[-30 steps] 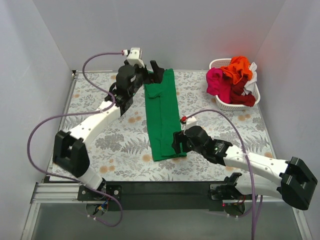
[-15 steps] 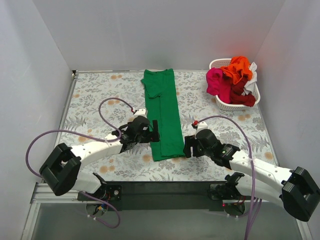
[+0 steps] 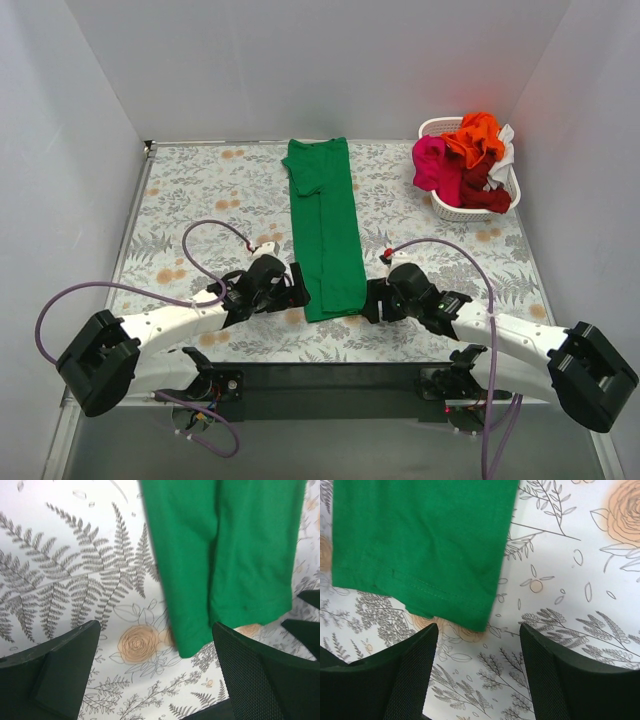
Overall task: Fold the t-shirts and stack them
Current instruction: Fold the tshirt
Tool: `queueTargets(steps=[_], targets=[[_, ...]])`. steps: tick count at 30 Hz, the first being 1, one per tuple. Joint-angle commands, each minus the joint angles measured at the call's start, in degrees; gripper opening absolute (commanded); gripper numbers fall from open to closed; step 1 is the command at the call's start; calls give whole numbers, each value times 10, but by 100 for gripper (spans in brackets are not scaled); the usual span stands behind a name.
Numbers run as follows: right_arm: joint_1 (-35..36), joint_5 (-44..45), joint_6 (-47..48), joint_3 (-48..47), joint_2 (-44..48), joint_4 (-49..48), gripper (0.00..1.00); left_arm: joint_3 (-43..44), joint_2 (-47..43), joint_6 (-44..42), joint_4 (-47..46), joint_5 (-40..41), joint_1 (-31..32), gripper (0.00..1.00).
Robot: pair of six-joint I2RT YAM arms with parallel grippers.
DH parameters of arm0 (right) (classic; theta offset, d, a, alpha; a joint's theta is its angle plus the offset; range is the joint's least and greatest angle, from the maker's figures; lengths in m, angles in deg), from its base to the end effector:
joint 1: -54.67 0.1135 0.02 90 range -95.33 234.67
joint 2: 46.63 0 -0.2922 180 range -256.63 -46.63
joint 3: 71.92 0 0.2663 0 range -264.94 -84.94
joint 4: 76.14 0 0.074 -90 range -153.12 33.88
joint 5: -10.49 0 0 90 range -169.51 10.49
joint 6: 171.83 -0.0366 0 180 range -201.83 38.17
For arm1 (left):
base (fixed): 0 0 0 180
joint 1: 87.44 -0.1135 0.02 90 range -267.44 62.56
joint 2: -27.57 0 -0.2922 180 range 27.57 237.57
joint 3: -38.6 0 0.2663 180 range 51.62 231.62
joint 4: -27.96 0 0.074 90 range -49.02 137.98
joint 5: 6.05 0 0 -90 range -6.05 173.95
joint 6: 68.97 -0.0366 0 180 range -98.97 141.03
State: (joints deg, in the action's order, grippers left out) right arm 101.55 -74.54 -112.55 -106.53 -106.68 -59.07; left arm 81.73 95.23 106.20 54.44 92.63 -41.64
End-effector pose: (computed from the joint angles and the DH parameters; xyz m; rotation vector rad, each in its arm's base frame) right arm 0.1363 0.1409 0.1776 -0.2898 2.3648 0.5761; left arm 0.1577 -0.1542 0.1876 -0.9500 2.4463 -0.7624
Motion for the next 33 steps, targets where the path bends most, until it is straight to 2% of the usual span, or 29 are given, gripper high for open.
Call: queueTargets(steps=[1,9,16,22,30,33], targets=[[-2,-17,-14,3,-15,-54,60,-21,-18,25,-18,-37,7,86],[-3,-16,-21,13,-47,-83,55,-59,-24,56,-62,-73,12,82],[-3,-16,-22,18,-45,-84,54,-74,-23,80,-68,-82,34,71],[-2,-12,-23,21,-43,-86,54,-76,0,100,-70,-69,63,66],[-3,-12,-22,22,-39,-86,54,-73,42,108,-91,-61,72,50],[-3,-13,-22,23,-40,-87,54,-73,55,106,-91,-58,74,40]])
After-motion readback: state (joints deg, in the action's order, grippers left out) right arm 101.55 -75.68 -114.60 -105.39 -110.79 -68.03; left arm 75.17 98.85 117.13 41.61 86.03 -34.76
